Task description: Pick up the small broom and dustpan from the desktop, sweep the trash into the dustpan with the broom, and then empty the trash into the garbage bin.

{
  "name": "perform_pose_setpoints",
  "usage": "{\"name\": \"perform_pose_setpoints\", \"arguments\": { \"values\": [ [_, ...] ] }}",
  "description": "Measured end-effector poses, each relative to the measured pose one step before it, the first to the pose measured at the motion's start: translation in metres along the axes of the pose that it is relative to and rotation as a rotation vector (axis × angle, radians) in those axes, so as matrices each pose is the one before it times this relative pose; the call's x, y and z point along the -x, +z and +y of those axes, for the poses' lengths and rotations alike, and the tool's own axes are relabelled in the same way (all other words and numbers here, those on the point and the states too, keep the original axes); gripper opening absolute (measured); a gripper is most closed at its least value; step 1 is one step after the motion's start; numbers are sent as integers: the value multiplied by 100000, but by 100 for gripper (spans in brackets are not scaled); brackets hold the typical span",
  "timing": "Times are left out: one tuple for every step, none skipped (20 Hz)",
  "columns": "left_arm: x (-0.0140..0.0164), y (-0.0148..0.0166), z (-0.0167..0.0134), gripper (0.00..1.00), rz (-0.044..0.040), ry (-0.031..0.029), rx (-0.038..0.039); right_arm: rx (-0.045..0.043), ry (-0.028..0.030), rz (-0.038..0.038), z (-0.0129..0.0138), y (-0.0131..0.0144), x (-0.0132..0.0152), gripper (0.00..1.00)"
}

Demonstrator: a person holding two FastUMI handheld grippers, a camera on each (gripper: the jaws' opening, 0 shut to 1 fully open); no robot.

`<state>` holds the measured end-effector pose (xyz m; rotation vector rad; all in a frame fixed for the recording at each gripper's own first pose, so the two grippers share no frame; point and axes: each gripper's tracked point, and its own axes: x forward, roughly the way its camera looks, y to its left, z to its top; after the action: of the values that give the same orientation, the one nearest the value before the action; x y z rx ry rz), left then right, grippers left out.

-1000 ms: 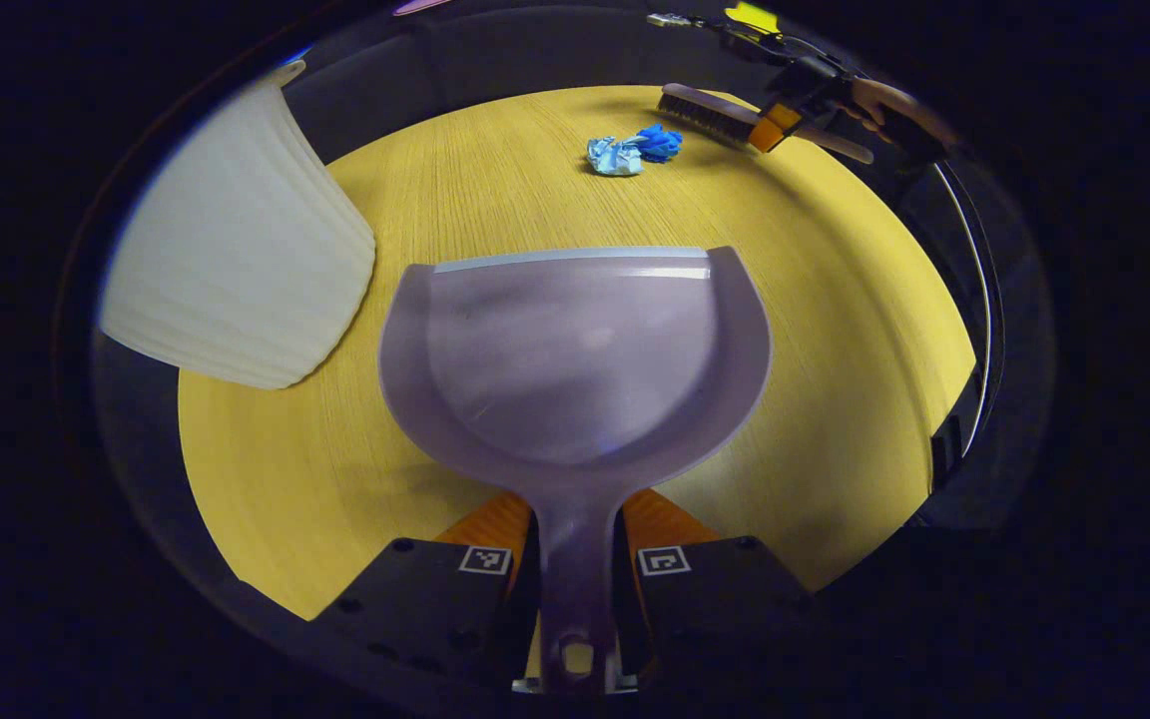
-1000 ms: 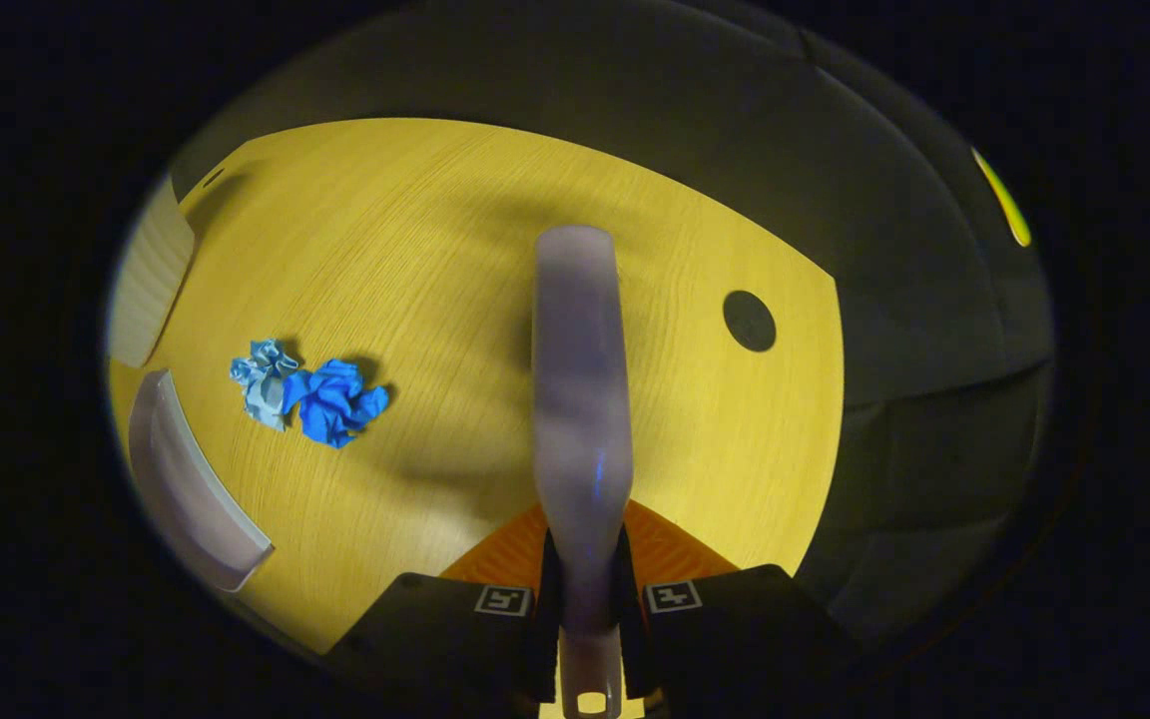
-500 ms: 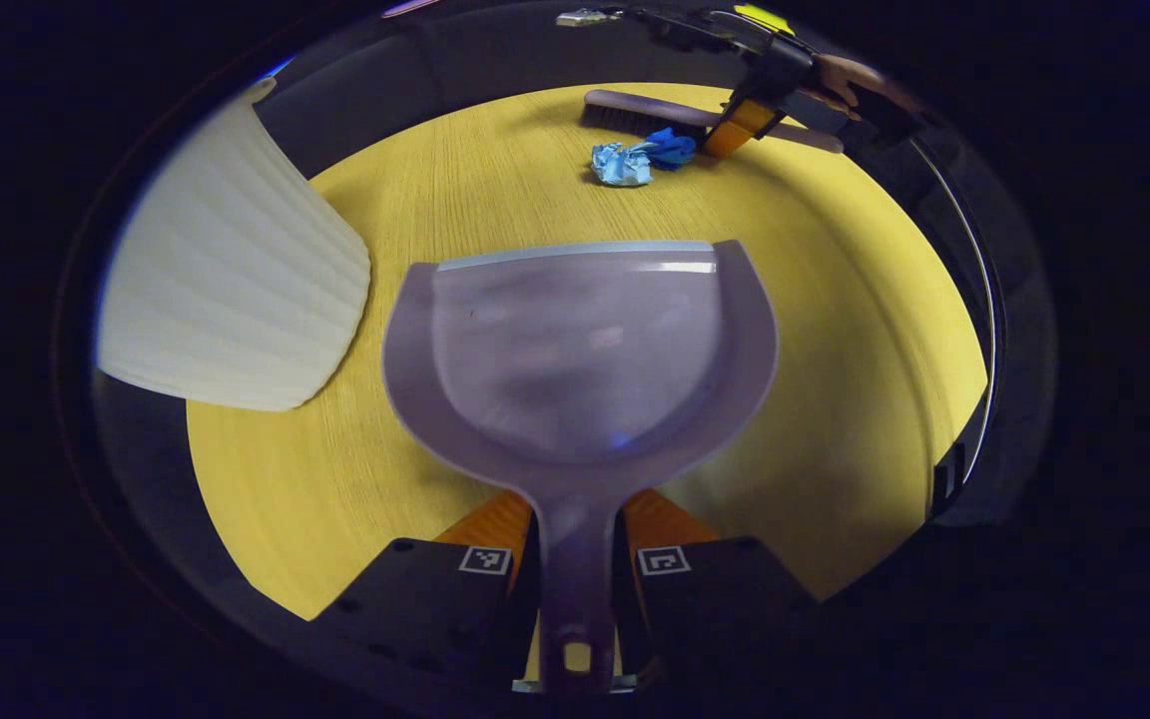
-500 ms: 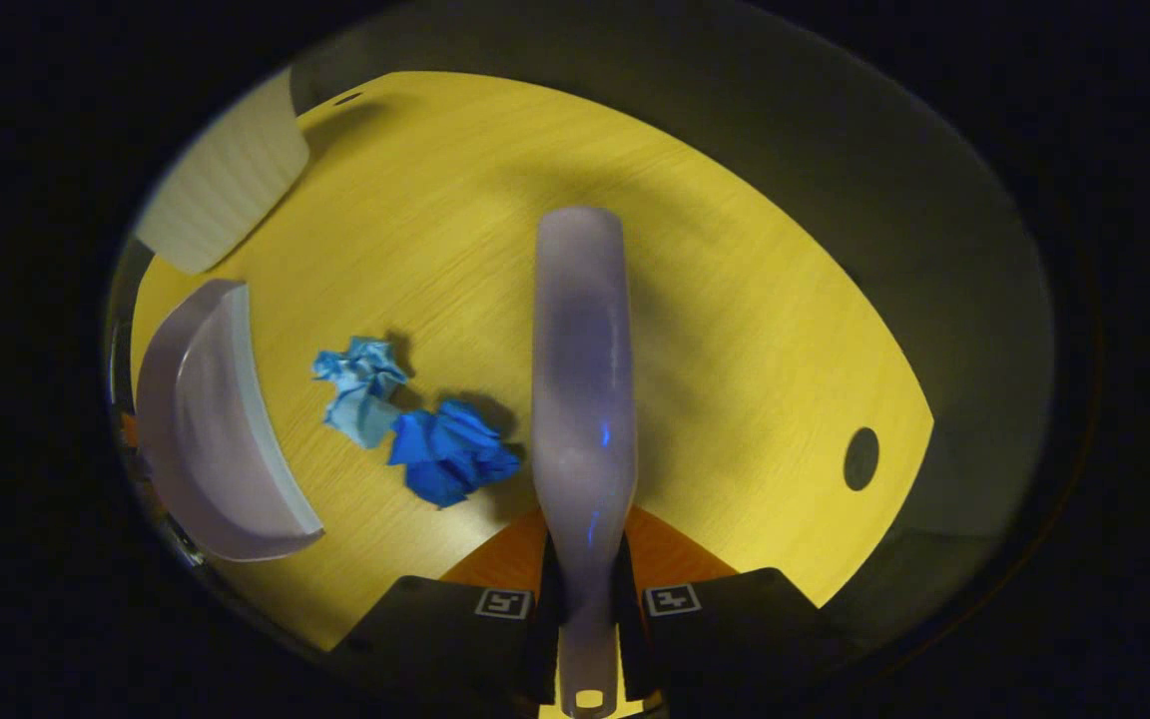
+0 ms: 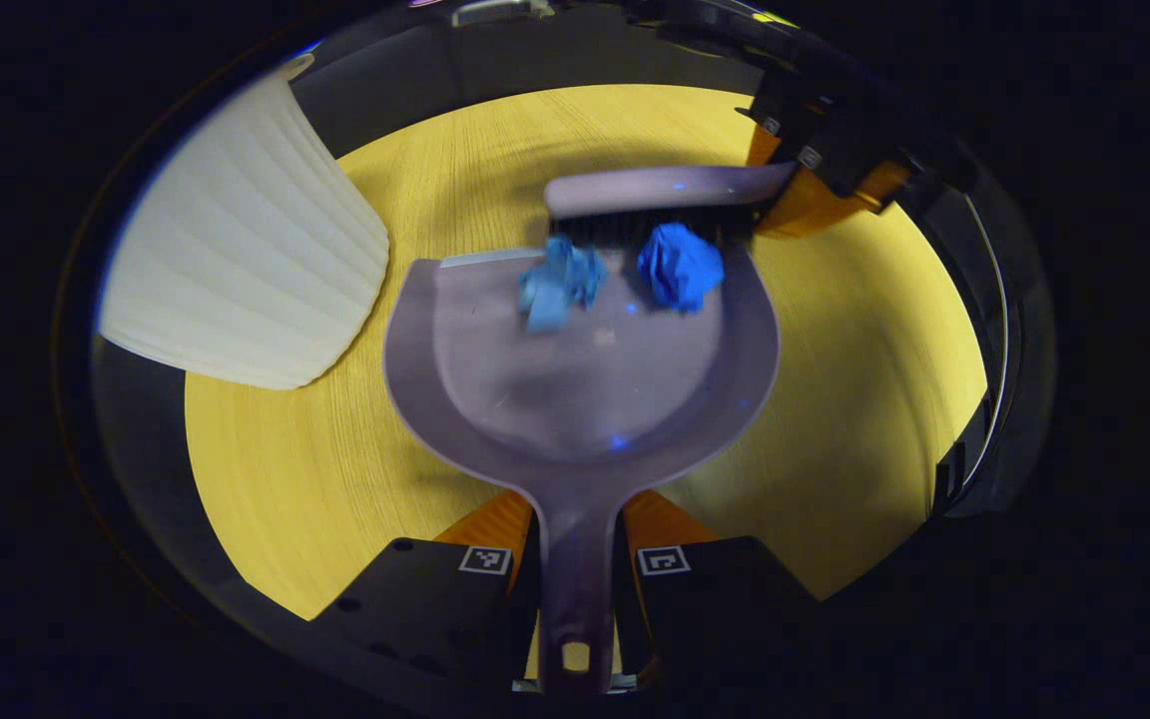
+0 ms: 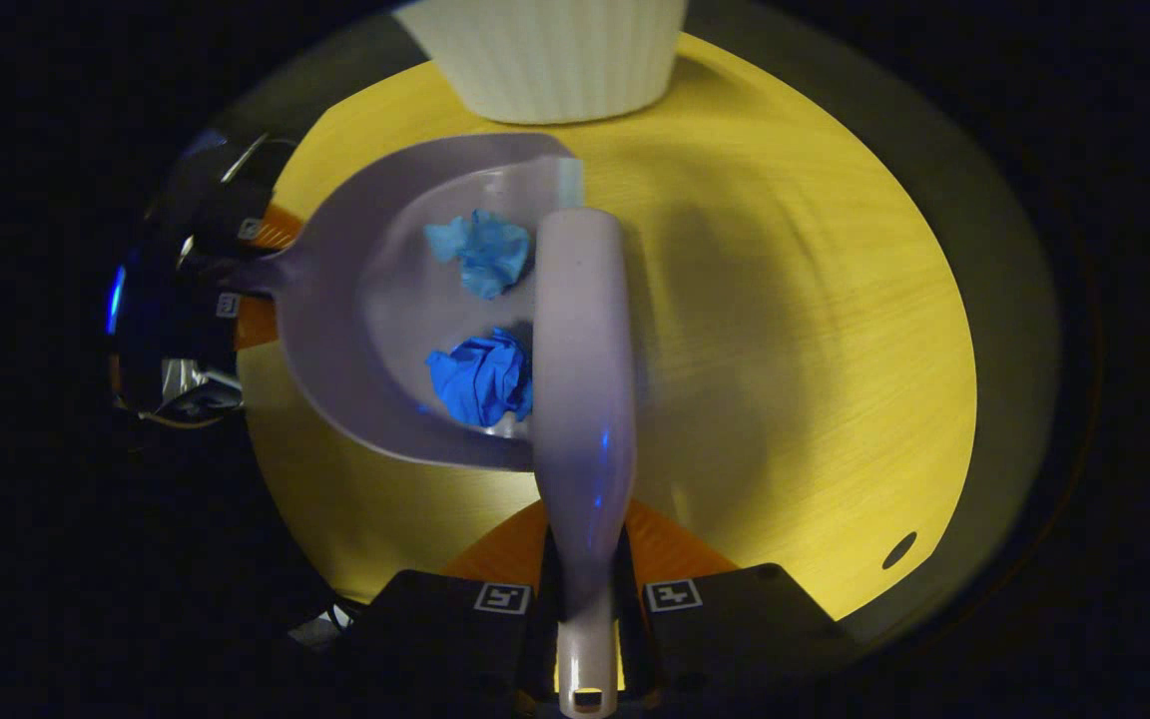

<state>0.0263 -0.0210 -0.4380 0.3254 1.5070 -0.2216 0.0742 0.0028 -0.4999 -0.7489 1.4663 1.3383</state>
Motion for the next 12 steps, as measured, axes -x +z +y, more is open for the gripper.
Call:
{"name": "perform_pose_setpoints", "arguments": {
  "values": [
    [-132,174,-82,31,-1854,-302,237,-584,1438,765,628,-390,193,28],
    [-128,-250,75,30,-854,-284,-75,-4132,-317,22,378,-386,410,28],
    [-92,-88,41,31,-1318,-39,-289,-7229,-2100,-1362,-81,-475,317,28],
    [-212,-214,-41,31,-701,-329,96,-8378,-2908,-1719,-950,-442,253,28],
    [-49,7,-69,30,-862,-372,233,-8298,-3227,-560,-973,-659,546,28],
    [-36,93,-52,30,-1513,-628,568,-6055,-1958,-310,-548,-188,612,28],
    [-148,151,-207,31,-2206,-1536,1415,-3027,-906,-946,-403,-107,241,28],
    [-195,92,-271,30,-2363,-2569,2353,-2533,-1635,-874,637,-284,-1257,28],
    [3,68,-485,29,-2340,-3058,2321,-3308,-1387,-71,221,-226,-229,28],
    [191,-156,-612,29,-2166,-3241,1677,-4343,-604,693,266,-503,-218,28],
    [256,17,-582,30,-2688,-2810,377,-4632,416,38,518,-391,-469,28],
    [348,69,-364,30,-4230,-1425,-566,-5006,551,-910,578,-175,-707,28]
  ]
}}
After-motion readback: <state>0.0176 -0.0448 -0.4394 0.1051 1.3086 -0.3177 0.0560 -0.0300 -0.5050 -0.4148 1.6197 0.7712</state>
